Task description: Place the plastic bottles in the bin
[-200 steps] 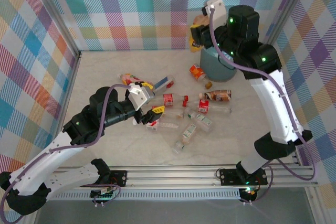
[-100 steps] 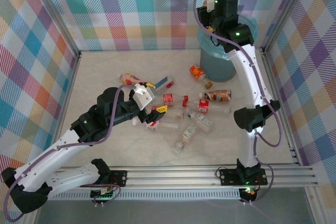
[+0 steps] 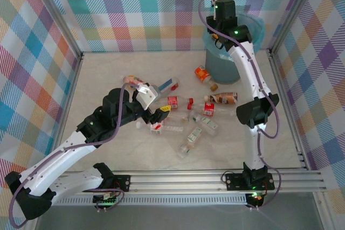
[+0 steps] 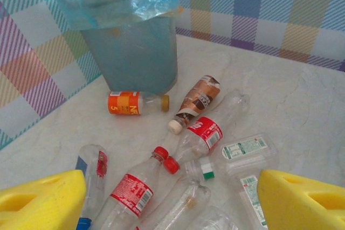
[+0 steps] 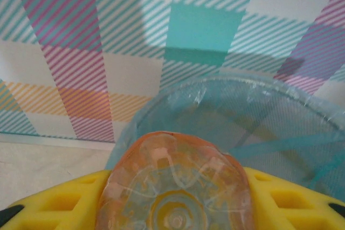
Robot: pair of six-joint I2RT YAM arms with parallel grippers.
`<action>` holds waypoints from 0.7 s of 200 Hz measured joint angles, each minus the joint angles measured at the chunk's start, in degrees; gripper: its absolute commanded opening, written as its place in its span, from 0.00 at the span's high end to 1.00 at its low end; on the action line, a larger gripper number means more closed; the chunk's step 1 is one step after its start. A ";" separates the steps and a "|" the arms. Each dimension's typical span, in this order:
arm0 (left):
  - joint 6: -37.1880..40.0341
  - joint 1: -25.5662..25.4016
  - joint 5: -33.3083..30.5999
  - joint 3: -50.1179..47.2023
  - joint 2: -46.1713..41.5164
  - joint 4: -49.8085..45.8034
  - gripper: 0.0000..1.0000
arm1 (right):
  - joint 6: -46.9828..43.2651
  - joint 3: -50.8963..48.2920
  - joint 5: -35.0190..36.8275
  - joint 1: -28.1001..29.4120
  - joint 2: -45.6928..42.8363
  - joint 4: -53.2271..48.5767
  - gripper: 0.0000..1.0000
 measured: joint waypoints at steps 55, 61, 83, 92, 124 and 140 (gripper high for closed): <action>-1.33 0.66 1.25 -0.39 0.72 0.42 0.18 | 4.22 -5.31 -1.11 -2.14 1.60 -0.79 0.53; -1.36 0.74 1.27 -0.50 0.72 0.68 0.18 | 4.74 -6.03 -1.49 -2.54 1.60 -0.79 0.53; -1.57 0.96 1.55 -1.11 0.72 0.90 0.18 | 6.36 -7.76 -2.89 -4.22 1.62 0.31 0.51; -1.75 1.05 1.64 -1.33 0.79 0.90 0.18 | 6.73 -8.28 -3.43 -4.90 1.62 0.48 0.51; -2.49 1.16 1.73 -1.36 1.44 1.01 0.18 | 7.80 -9.57 -4.81 -6.69 1.79 0.70 0.45; -2.73 1.22 1.75 -1.36 2.10 1.05 0.18 | 8.04 -9.79 -5.16 -7.10 1.95 0.66 0.35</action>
